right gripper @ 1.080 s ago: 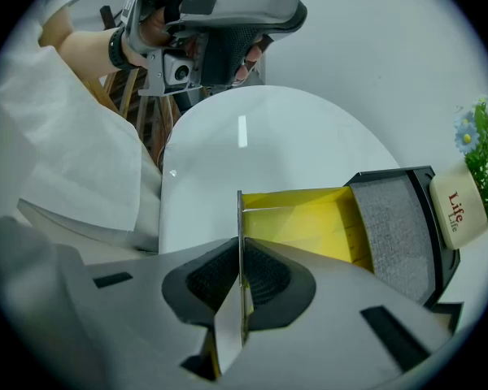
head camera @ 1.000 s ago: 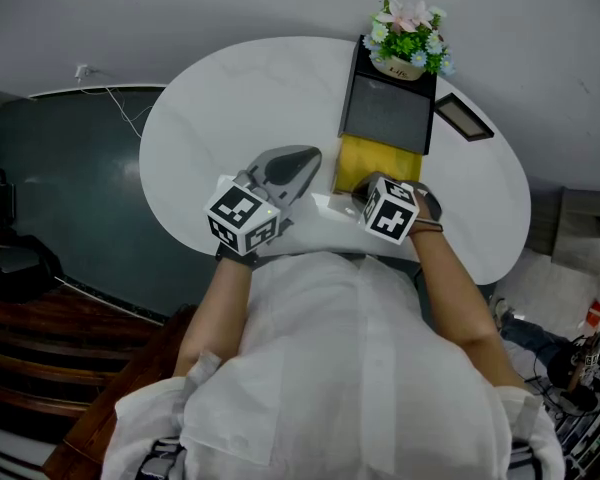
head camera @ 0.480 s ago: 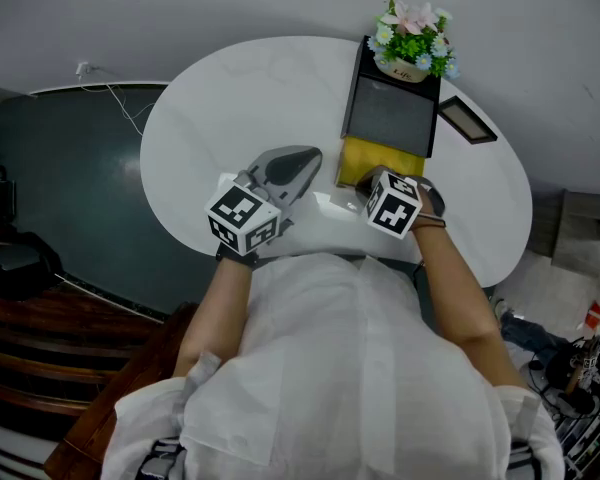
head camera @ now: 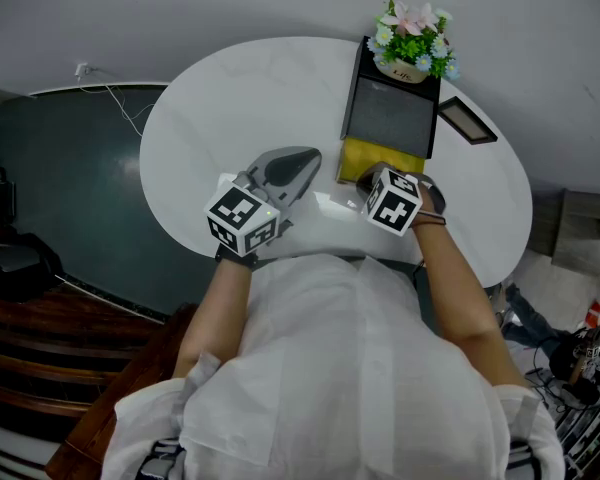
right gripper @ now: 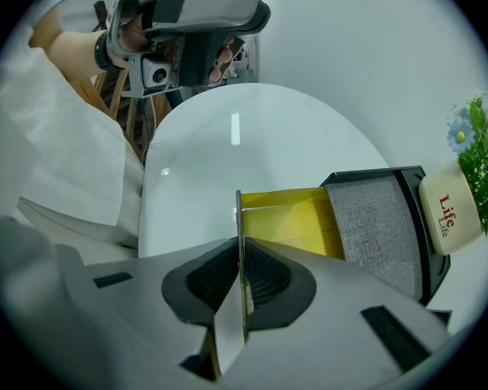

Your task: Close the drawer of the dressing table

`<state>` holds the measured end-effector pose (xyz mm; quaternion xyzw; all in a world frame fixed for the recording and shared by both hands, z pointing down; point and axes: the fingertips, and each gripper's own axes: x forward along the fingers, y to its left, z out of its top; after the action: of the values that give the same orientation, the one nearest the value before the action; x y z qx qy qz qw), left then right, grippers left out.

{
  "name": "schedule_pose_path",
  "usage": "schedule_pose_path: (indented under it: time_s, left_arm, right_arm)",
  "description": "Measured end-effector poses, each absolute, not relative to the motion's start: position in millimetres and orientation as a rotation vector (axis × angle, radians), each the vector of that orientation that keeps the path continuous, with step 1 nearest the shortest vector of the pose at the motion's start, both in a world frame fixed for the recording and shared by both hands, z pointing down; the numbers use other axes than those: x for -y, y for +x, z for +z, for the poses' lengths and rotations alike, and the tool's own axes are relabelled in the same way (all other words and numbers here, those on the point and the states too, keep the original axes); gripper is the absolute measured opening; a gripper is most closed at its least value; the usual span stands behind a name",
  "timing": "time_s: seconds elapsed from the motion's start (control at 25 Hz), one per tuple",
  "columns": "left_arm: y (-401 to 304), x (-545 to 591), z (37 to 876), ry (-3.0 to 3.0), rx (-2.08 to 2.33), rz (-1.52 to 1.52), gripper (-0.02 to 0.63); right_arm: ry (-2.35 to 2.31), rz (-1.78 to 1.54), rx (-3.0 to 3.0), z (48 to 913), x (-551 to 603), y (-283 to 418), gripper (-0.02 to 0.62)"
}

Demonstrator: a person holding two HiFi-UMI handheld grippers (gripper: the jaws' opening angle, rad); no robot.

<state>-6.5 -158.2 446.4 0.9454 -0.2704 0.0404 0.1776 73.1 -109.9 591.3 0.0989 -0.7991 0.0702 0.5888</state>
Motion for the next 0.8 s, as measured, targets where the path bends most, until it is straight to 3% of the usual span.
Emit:
schedule_pose_path:
  time_s: [0.8]
  left_arm:
    - [-9,158,446,2.669,0.772,0.114,0.021]
  right_arm:
    - [0.287,0.127,1.843,591,131,78,0.023]
